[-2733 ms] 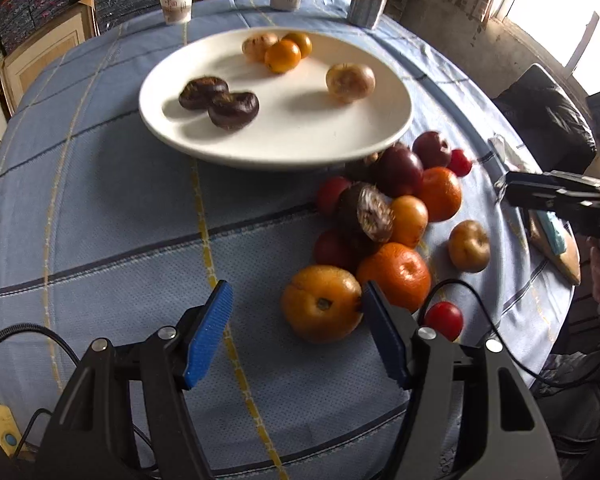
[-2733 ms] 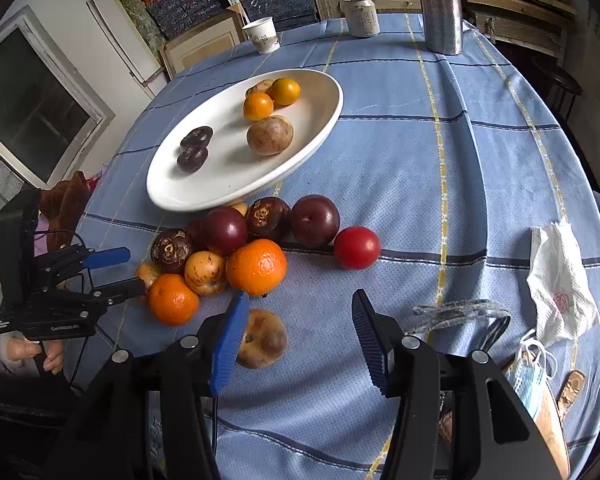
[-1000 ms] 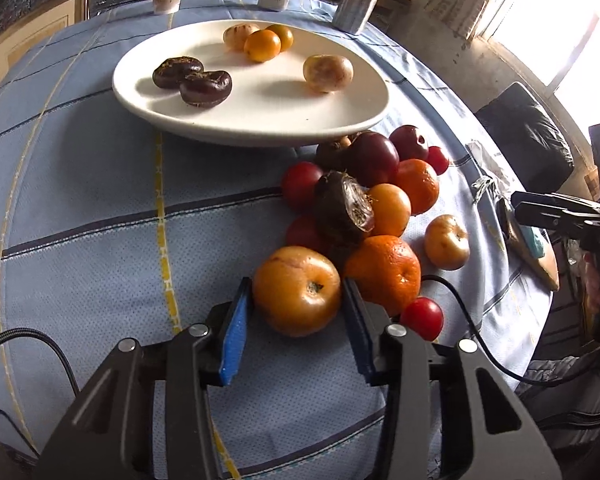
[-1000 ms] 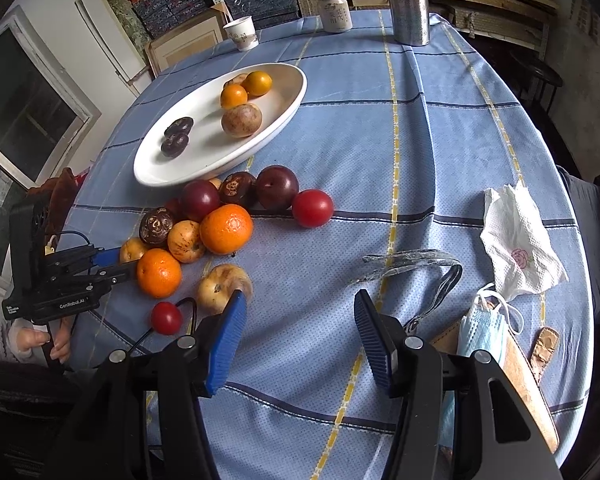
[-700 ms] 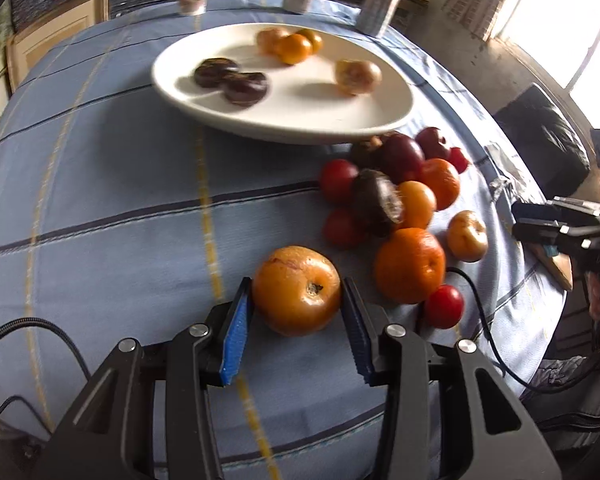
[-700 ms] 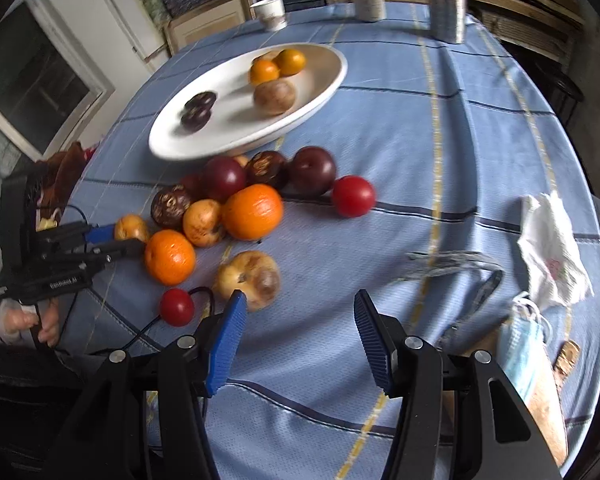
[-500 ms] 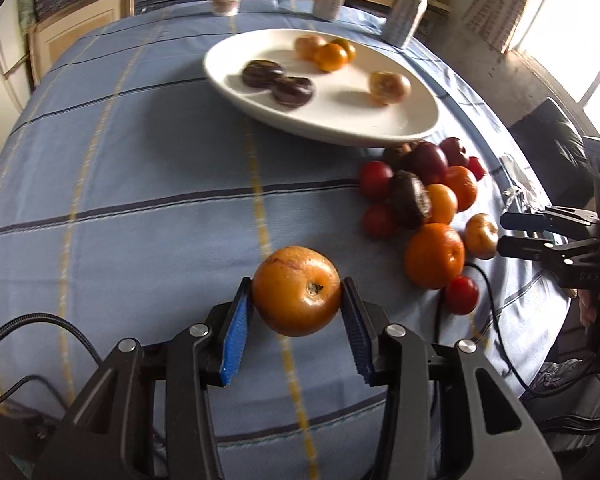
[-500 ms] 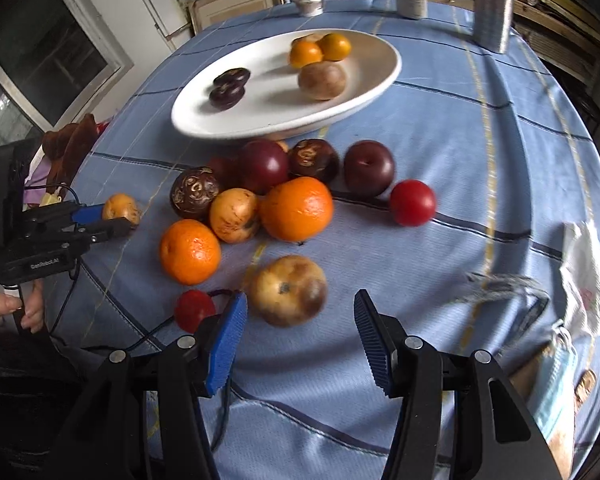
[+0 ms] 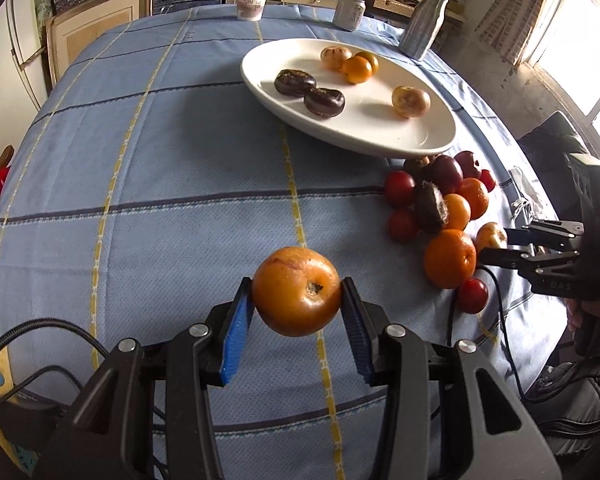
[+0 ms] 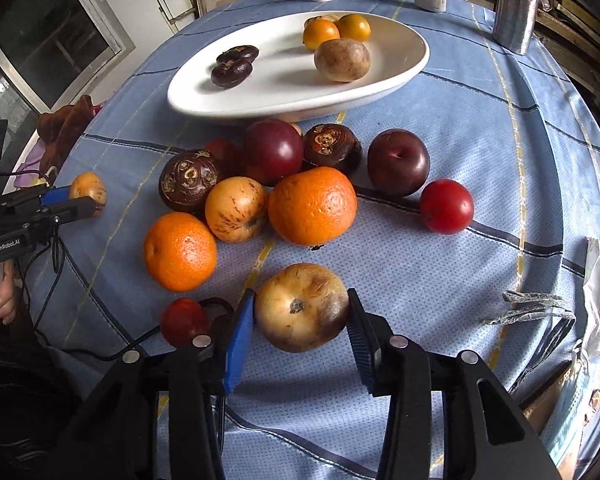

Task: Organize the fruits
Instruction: 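Carry both apples onto the white plate and open both tools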

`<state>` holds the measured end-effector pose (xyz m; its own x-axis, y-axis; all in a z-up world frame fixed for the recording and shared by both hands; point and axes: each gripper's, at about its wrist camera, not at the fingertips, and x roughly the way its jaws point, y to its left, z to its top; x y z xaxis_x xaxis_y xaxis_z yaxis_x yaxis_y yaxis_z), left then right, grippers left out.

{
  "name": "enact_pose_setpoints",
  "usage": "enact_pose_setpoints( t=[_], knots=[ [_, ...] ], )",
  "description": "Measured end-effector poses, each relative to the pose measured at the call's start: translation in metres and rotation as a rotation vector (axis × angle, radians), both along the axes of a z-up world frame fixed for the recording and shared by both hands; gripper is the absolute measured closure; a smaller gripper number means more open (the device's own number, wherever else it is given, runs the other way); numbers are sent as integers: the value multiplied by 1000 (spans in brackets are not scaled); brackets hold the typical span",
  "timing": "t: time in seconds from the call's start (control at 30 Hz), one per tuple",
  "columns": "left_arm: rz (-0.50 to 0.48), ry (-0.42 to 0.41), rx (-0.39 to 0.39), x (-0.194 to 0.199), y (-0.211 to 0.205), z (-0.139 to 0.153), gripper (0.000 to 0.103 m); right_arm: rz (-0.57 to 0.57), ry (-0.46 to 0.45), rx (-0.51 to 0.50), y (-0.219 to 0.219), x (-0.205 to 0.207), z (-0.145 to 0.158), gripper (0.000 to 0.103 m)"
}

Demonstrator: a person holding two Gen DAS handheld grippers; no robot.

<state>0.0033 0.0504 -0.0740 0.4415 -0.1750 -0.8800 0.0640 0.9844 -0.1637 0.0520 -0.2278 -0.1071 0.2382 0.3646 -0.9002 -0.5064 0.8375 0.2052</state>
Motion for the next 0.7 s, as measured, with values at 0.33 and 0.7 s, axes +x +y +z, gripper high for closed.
enact_pose_setpoints(
  t=[0.33,0.7],
  knots=[
    [-24,-64,5,46,-11,24,60,-100,-93,64,-27,25,47,58],
    [-133,-124,4,123,-54,44,60,-75,-193,115,5,99,85,58]
  ],
)
